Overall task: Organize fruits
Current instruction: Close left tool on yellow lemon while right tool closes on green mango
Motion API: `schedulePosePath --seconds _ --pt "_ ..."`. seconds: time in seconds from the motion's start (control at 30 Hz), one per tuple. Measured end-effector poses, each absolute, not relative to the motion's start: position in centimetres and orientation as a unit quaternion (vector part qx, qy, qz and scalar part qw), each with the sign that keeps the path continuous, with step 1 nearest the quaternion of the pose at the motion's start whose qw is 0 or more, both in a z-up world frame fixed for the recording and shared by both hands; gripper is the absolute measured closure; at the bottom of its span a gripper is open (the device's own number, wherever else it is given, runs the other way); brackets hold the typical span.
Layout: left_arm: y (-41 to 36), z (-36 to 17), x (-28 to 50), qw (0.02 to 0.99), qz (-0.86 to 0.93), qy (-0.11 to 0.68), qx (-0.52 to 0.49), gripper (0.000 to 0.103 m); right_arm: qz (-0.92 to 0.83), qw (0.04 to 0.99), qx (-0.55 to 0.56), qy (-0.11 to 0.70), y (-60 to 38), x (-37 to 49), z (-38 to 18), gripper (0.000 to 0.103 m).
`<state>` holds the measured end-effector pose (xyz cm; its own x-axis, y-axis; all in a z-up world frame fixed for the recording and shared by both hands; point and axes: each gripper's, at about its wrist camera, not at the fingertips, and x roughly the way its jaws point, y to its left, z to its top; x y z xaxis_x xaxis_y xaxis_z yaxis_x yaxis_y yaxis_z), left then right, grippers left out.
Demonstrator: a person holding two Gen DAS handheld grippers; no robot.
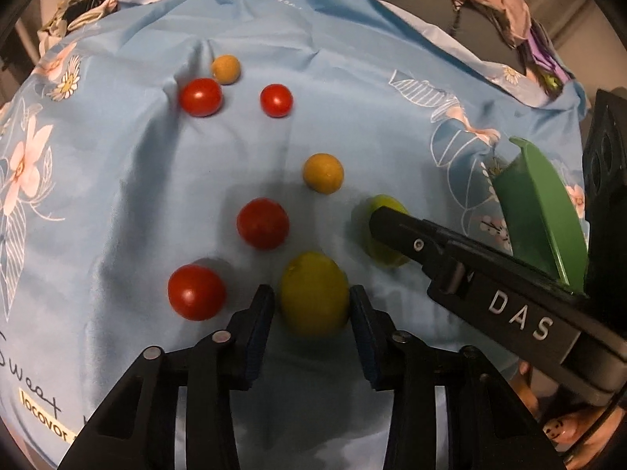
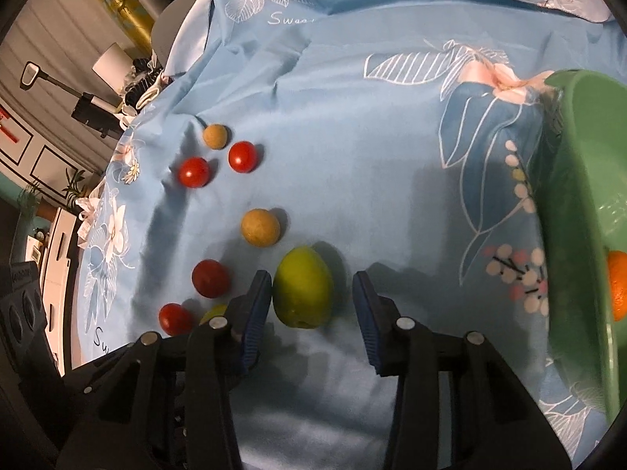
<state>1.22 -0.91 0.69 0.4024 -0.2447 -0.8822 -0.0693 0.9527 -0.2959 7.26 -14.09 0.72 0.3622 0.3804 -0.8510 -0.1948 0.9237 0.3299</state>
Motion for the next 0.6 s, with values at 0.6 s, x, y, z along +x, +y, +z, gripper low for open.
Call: schedulePosePath --seconds 0.6 --pt "-1.8 1.9 1.0 0.856 -0.053 0.497 -0.132 0.068 0.171 0.83 0.064 0.526 -13.3 7.3 0.6 0.069"
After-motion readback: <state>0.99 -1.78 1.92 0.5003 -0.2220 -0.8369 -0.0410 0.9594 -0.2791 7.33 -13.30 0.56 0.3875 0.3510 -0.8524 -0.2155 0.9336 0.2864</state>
